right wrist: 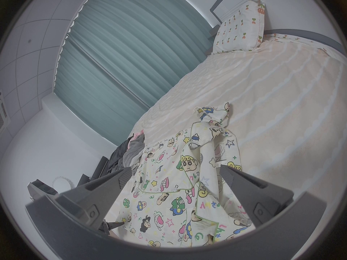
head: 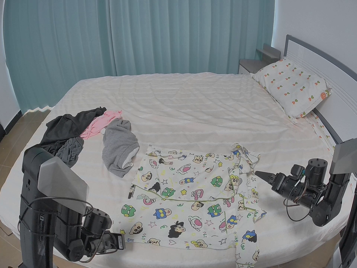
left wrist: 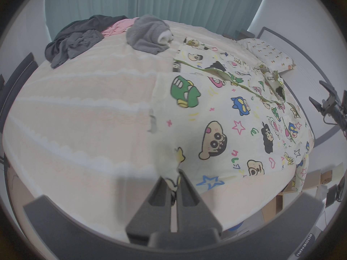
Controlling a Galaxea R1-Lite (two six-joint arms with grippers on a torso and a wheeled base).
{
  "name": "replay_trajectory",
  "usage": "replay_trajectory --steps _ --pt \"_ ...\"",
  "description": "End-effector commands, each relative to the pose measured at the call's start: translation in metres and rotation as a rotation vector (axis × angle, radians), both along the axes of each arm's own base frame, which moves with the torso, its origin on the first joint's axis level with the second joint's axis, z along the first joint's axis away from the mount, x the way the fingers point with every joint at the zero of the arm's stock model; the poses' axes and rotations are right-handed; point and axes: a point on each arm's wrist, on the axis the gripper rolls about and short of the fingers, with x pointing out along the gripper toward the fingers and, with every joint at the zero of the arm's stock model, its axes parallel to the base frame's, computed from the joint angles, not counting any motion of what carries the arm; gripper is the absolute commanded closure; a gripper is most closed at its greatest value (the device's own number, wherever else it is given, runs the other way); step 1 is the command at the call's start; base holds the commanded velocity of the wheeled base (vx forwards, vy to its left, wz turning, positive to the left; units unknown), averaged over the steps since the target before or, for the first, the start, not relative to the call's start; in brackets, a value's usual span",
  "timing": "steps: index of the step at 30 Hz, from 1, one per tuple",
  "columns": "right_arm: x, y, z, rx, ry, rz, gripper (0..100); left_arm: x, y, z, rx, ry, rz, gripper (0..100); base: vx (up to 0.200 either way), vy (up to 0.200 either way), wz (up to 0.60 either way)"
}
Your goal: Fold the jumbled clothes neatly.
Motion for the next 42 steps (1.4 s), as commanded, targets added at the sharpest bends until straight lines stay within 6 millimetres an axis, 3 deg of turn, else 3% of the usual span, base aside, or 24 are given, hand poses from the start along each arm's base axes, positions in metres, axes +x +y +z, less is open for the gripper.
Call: replay_trajectory --steps 1,9,21,22,26,31,37,42 --pt "0.0 -0.001 -0.001 0.0 -0.003 -0.001 0 -0.005 0.013 0.007 0.016 0.005 0.029 100 0.0 0.0 0.0" --pt "0.001 -0.003 -0.005 -0.002 0.013 -0.01 0 -0.014 0.024 0.008 0.035 0.046 0.053 100 0.0 0.0 0.0" --pt "0.005 -0.007 -0.032 -0.043 0.084 -0.013 0 -0.011 0.041 0.007 0.037 0.056 0.13 100 0.0 0.0 0.0" --pt "0.005 -0.007 -0.032 -0.043 0.087 -0.014 0 -0.011 0.042 0.007 0.037 0.058 0.13 0 0.0 0.0 0.0" --pt "0.01 -0.01 -0.038 -0.038 0.096 -0.017 0 -0.011 0.041 0.007 0.036 0.058 0.129 0 0.0 0.0 0.0" --pt "0.03 -0.009 -0.046 -0.039 0.112 -0.012 0 -0.01 0.042 0.007 0.024 0.056 0.139 0 0.0 0.0 0.0" --pt "0.063 -0.009 -0.057 -0.088 0.224 -0.003 0 -0.001 0.06 0.021 -0.142 -0.008 0.221 0 0.0 0.0 0.0" --pt "0.075 -0.011 -0.069 -0.128 0.244 0.013 0 0.004 0.065 0.033 -0.275 -0.067 0.261 0 0.0 0.0 0.0"
